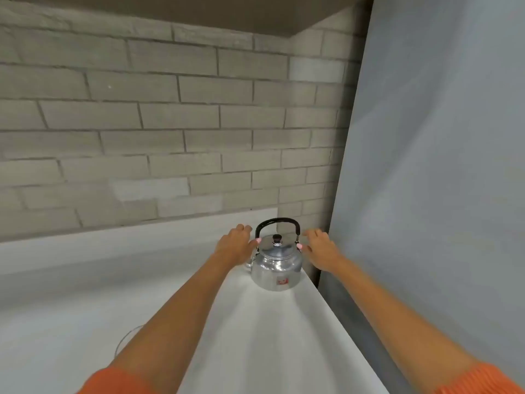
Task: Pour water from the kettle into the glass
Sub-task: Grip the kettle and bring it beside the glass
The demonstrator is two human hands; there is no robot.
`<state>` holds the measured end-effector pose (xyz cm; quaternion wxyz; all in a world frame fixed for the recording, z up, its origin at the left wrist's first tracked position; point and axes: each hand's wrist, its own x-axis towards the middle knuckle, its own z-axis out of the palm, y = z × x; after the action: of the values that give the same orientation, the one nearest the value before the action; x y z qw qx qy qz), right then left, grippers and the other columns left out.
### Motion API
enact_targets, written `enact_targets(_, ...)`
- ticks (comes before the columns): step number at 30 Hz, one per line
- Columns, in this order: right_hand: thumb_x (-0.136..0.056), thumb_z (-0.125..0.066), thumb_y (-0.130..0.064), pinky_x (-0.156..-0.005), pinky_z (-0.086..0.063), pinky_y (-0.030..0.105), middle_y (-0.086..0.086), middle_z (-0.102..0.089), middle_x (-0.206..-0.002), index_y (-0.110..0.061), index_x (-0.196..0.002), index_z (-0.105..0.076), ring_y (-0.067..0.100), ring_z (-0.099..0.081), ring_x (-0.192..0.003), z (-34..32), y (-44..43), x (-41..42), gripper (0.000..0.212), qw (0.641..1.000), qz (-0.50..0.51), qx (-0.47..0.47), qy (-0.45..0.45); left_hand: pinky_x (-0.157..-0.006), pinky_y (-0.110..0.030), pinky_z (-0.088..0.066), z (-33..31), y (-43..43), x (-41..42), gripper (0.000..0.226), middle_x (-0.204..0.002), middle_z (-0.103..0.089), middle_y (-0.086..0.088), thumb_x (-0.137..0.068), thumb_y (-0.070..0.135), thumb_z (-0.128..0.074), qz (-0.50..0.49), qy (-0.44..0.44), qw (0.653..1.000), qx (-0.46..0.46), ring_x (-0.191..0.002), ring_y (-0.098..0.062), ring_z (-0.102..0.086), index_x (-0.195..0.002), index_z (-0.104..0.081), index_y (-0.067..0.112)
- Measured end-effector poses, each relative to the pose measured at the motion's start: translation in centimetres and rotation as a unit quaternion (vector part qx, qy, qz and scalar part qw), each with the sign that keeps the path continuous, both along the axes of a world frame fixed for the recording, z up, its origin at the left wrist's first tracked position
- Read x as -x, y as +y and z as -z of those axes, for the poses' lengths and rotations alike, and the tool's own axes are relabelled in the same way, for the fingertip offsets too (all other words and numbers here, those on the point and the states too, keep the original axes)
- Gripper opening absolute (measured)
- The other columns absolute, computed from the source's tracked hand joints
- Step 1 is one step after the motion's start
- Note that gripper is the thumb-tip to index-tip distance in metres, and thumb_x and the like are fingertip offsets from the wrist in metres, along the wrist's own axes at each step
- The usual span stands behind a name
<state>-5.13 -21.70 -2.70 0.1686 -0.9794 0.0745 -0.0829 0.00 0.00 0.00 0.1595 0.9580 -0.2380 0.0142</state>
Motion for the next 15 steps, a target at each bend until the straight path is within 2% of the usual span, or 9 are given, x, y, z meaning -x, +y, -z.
enact_targets(6,-0.099,-0.047,-0.032,-0.108,-0.033,0.044,0.019,-0.038,-0.143,-0.005,-0.146,-0.029,0.032,-0.034,-0.133,0.3,-2.9,-5.0,0.057,0.998,-0.028,-0.042,-0.029,-0.107,-0.043,-0.039,1.8,-4.1,-4.2,0.055,-0.143,-0.041,-0.017,-0.1,0.037,-0.037,-0.016,0.034,0.998,0.043,-0.132,-0.032,-0.043,-0.143,-0.034,0.004)
enact_targets(10,-0.097,-0.052,-0.033,-0.11,-0.034,0.041,0.021,-0.041,-0.141,-0.004,-0.144,-0.033,0.031,-0.038,-0.132,0.4,-3.6,-7.8,0.058,0.994,-0.085,-0.064,-0.027,-0.109,-0.043,-0.038,2.8,-5.7,-6.1,0.056,-0.145,-0.041,-0.016,-0.101,0.036,-0.034,-0.022,0.042,0.995,0.085,-0.133,-0.031,-0.042,-0.146,-0.03,0.004)
enact_targets(13,-0.097,-0.053,-0.033,-0.105,-0.038,0.037,0.018,-0.048,-0.135,-0.006,-0.14,-0.041,0.029,-0.045,-0.126,0.5,-3.6,-9.4,0.052,0.986,-0.132,-0.098,-0.034,-0.101,-0.04,-0.043,3.3,-6.4,-7.1,0.049,-0.13,-0.051,-0.015,-0.101,0.038,-0.031,-0.02,0.044,0.993,0.105,-0.118,-0.028,-0.05,-0.135,-0.043,0.005)
enact_targets(15,-0.097,-0.053,-0.033,-0.095,-0.043,0.03,0.014,-0.056,-0.126,-0.007,-0.134,-0.049,0.025,-0.053,-0.115,0.4,-3.2,-10.2,0.044,0.978,-0.164,-0.121,-0.039,-0.094,-0.04,-0.046,3.5,-6.7,-7.4,0.046,-0.118,-0.054,-0.014,-0.101,0.039,-0.03,-0.024,0.05,0.991,0.12,-0.107,-0.027,-0.052,-0.124,-0.049,0.004)
